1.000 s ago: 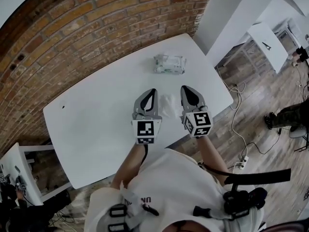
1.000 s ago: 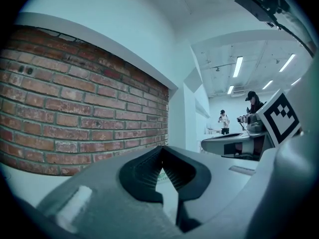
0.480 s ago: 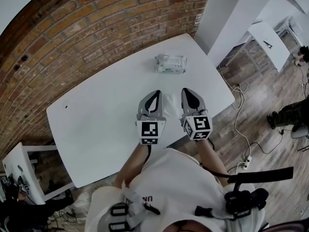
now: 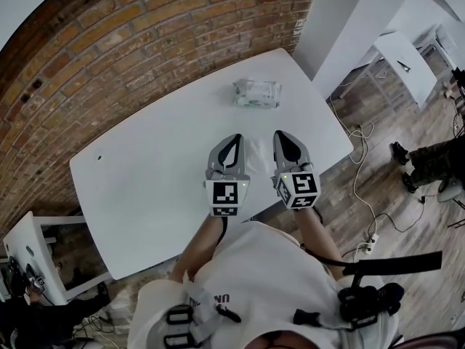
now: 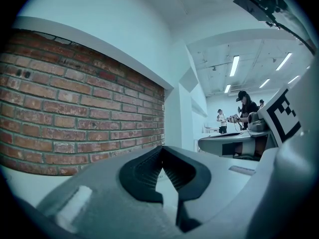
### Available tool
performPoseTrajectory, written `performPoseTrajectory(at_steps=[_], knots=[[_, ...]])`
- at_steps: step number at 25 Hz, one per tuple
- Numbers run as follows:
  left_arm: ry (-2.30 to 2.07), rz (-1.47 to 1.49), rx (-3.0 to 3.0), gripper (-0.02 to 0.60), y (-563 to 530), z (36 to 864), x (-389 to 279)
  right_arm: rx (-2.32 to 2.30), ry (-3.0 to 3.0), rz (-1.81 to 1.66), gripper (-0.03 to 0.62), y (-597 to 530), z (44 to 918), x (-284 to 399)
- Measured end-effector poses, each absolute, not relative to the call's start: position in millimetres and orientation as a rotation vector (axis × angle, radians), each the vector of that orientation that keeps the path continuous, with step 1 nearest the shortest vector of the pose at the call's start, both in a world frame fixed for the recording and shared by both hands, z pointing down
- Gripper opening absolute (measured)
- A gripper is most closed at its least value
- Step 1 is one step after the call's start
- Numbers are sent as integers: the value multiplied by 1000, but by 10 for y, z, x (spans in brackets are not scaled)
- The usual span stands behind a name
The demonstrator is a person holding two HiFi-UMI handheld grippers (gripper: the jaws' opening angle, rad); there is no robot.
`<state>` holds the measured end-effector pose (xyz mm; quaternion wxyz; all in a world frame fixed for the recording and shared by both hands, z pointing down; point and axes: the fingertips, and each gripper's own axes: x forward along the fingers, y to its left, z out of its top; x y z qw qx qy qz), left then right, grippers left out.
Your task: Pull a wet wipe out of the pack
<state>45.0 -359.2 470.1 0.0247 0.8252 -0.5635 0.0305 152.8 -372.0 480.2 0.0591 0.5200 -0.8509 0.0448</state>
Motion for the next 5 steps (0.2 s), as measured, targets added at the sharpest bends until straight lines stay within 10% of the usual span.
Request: performPoseTrajectory(at_steps=[5], knots=[[-1740,91,2558,3,-3576,4691,468,1572,-2575,126,5,-3707,4797,1537]])
